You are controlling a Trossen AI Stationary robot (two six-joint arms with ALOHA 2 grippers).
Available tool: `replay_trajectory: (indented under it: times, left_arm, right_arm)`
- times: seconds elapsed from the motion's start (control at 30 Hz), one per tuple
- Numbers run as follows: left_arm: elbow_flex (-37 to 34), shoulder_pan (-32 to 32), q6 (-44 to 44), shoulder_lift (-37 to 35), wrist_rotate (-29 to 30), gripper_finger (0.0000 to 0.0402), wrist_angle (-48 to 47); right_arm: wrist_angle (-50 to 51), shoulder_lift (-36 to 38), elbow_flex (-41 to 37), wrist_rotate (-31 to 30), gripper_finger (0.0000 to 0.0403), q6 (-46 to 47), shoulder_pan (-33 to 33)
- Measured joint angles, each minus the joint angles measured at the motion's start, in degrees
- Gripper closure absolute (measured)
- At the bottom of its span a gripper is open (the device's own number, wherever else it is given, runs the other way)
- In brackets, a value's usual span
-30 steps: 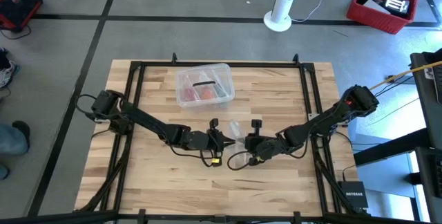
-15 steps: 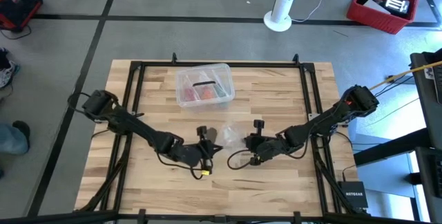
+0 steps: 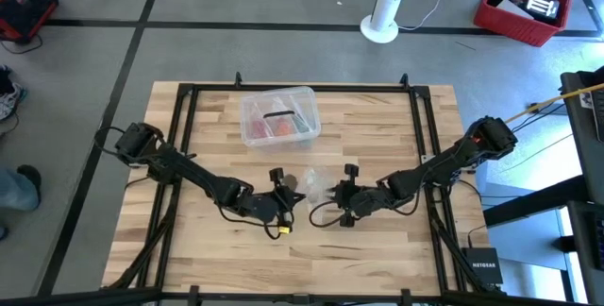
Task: Roll bandage
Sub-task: Open the transparent zip bag
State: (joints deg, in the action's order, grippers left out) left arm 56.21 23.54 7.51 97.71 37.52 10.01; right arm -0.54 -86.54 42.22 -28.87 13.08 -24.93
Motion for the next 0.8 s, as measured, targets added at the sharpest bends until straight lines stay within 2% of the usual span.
replay_trajectory:
  times: [0.1,0.2,0.33,0.4,0.57,0.63,0.8]
  left_arm:
    - [0.00,0.04,-0.25,0.00,0.00,0.0401,-0.09]
    - [0.00,0.04,-0.23,0.00,0.00,0.0401,-0.12]
    - [0.00,0.04,-0.20,0.00,0.00,0.0401,-0.02]
    - [0.00,0.04,-0.15,0.00,0.00,0.0401,0.08]
    - [0.00,0.04,0.02,0.00,0.00,0.0401,0.09]
    - [0.00,0.04,0.19,0.00,0.00,0.0401,0.10]
    - [0.00,0.12,0.43,0.00,0.00,0.0401,0.08]
  right_arm:
    - [4.99,0.65,1.35,0.22,0.0278,-1.78,-0.17]
    - [16.96,2.94,5.80,2.14,0.0240,-2.78,-0.25]
    - [31.98,4.87,12.84,5.56,0.0210,-1.00,-0.22]
    - [31.71,5.38,15.37,4.62,0.0204,-1.04,-0.22]
    - [19.53,5.00,16.68,-1.58,0.0201,-3.32,0.21]
    - [17.60,4.55,16.68,-3.18,0.0201,-3.14,0.77]
    - [17.63,2.61,16.59,-1.16,0.0201,-1.89,1.85]
